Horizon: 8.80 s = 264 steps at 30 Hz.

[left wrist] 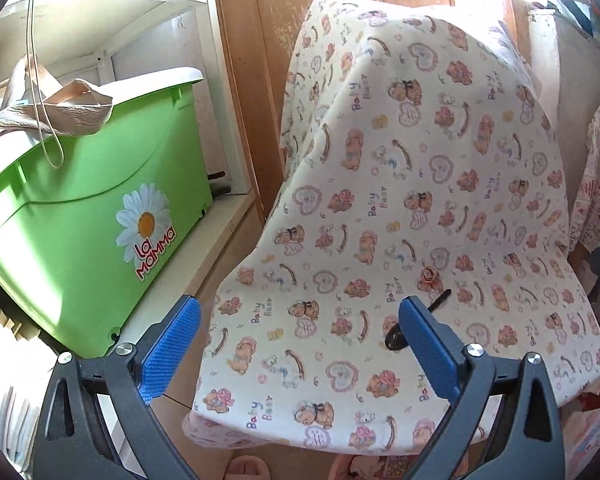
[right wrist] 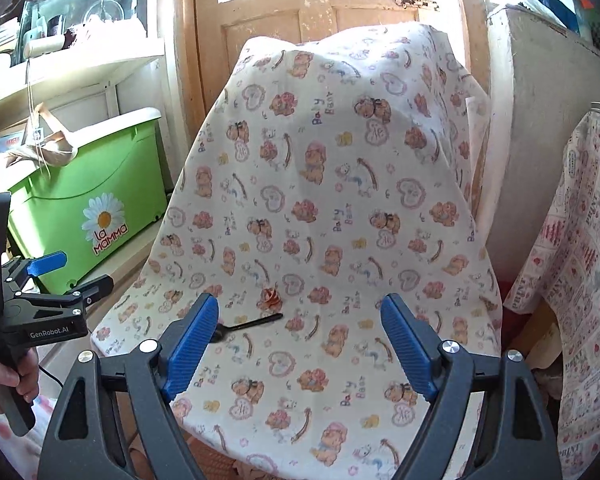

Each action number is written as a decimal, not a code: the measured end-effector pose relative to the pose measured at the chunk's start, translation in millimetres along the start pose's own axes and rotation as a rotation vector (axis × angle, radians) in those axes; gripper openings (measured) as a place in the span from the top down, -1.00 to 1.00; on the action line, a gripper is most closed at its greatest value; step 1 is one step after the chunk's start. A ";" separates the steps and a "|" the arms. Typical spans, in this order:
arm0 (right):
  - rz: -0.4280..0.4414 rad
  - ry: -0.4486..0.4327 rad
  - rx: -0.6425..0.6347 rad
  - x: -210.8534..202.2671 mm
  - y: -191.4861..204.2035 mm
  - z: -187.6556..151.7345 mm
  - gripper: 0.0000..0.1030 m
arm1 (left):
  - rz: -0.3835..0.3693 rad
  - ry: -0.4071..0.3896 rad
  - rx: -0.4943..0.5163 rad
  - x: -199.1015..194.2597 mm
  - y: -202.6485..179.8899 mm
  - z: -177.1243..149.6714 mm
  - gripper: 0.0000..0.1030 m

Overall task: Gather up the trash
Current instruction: 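Move both open tools back toward the black spoon and spool, then close the left tool on the black spoon's handle and lift it, then grasp the red-and-white spool with the right tool while the left tool holds the spoon, then carry spoon and spool over the pink wastebasket and open both tools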

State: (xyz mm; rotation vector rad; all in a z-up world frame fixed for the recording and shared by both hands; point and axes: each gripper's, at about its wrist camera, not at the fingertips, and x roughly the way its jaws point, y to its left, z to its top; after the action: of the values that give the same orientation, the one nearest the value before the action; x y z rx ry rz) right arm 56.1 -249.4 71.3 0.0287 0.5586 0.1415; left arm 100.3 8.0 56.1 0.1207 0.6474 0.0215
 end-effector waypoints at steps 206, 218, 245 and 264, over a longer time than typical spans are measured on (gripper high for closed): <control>0.143 0.136 -0.017 0.4 49.8 -62.1 0.71 | -0.274 0.139 0.019 -16.0 -31.0 -72.3 0.90; 0.178 0.264 0.037 -12.0 58.4 -110.4 0.71 | -0.351 0.209 -0.001 -32.1 -44.7 -103.6 0.90; 0.125 0.629 0.245 54.4 31.1 -189.2 0.71 | -0.412 0.520 0.167 14.7 -104.8 -175.5 0.90; 0.088 0.814 0.344 118.7 31.6 -255.5 0.59 | -0.345 0.781 0.058 89.1 -100.7 -230.8 0.91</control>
State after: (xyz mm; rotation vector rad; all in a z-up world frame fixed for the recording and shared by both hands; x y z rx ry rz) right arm 16.3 -204.2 -205.7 0.3423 1.3916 0.1388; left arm 30.5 -62.6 -191.9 0.0516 1.4427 -0.2966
